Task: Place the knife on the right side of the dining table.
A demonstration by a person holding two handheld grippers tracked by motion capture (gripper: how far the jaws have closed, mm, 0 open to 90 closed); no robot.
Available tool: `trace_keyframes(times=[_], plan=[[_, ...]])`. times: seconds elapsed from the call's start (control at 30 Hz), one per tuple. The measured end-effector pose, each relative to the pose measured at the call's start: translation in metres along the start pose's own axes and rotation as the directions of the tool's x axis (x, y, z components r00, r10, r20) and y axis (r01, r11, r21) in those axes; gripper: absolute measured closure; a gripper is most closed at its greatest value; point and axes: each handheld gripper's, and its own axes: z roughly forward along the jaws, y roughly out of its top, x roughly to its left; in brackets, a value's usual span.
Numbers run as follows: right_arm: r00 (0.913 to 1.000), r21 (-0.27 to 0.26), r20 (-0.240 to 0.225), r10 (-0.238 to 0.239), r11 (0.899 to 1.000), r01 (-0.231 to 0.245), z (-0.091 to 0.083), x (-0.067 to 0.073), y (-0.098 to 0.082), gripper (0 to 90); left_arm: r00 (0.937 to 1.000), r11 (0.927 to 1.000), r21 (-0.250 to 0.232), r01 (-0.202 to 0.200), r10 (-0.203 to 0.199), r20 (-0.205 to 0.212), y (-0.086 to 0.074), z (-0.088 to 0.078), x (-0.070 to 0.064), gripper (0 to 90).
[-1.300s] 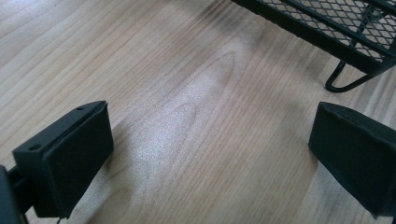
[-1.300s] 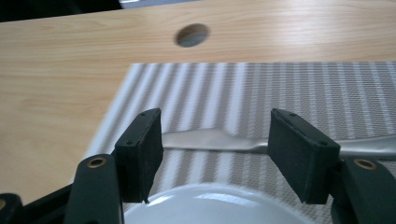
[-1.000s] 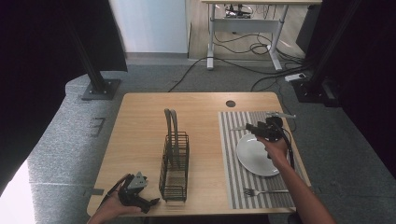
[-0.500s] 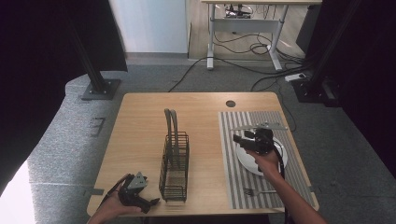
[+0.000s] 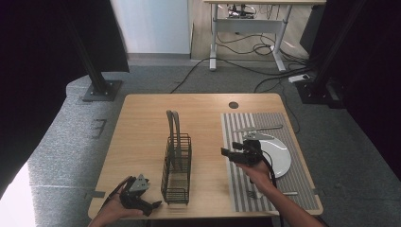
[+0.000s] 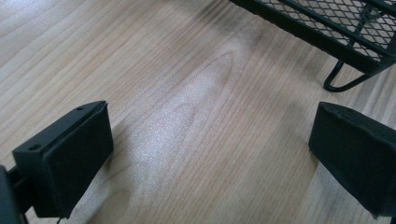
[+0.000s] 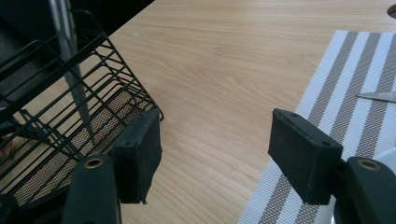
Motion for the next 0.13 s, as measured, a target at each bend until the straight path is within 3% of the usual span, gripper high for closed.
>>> trace_keyframes(times=[0.13], plan=[[0.9997, -0.011, 0.011, 0.021, 1.0, -0.021, 0.0001, -0.003, -0.0003, 33.1, 1.0, 1.0, 0.0, 0.0, 0.0, 0.0, 0.0, 0.0, 0.0001, 0.0]])
